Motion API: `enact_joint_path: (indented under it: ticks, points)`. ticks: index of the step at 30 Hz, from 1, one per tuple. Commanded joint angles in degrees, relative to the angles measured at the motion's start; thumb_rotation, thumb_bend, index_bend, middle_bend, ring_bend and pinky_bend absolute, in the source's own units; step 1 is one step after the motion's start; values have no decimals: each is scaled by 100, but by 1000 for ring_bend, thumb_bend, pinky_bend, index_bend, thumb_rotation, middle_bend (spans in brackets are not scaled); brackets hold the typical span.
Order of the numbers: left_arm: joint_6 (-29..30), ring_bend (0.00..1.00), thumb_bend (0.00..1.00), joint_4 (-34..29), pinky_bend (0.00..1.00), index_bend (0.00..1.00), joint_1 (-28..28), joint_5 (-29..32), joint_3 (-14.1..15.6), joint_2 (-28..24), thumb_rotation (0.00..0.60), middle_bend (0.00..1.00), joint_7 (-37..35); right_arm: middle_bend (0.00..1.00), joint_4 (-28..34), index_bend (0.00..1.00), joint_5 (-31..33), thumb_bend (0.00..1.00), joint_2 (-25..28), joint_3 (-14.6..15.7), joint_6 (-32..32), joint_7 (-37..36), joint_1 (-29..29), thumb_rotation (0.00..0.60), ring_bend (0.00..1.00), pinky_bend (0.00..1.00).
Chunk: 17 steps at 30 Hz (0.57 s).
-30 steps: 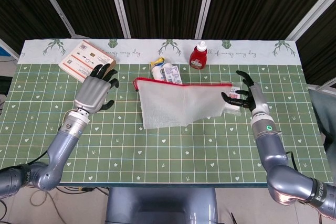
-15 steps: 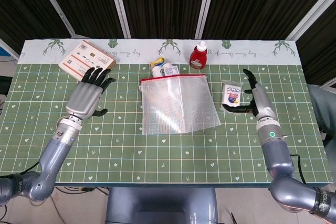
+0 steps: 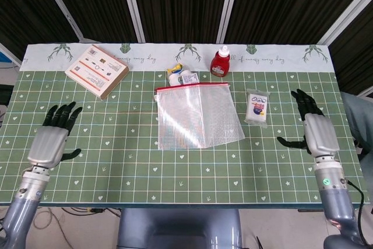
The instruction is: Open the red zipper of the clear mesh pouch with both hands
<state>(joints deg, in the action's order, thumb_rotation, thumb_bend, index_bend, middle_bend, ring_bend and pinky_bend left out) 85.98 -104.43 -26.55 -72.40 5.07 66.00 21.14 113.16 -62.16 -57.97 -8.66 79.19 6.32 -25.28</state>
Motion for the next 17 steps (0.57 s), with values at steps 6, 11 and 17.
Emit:
enact_joint_path:
  ticks: [6,11,17]
  points:
    - [843,0,65,1319,0,0,1007,-443,379,236,600,0,-704,0,-1922,0,-1474,115,-554,822,1260,-709,1230,600,0,194]
    - [965,0,65,1654,0,0,1253,-513,207,328,600,0,-1096,0,-2285,0,-1414,115,-709,608,1432,-1035,1416,600,0,194]
    - [806,0,64,1590,0,0,1329,-530,56,330,600,0,-1220,0,-2384,0,-1528,115,-737,597,1287,-1064,1466,600,0,194]
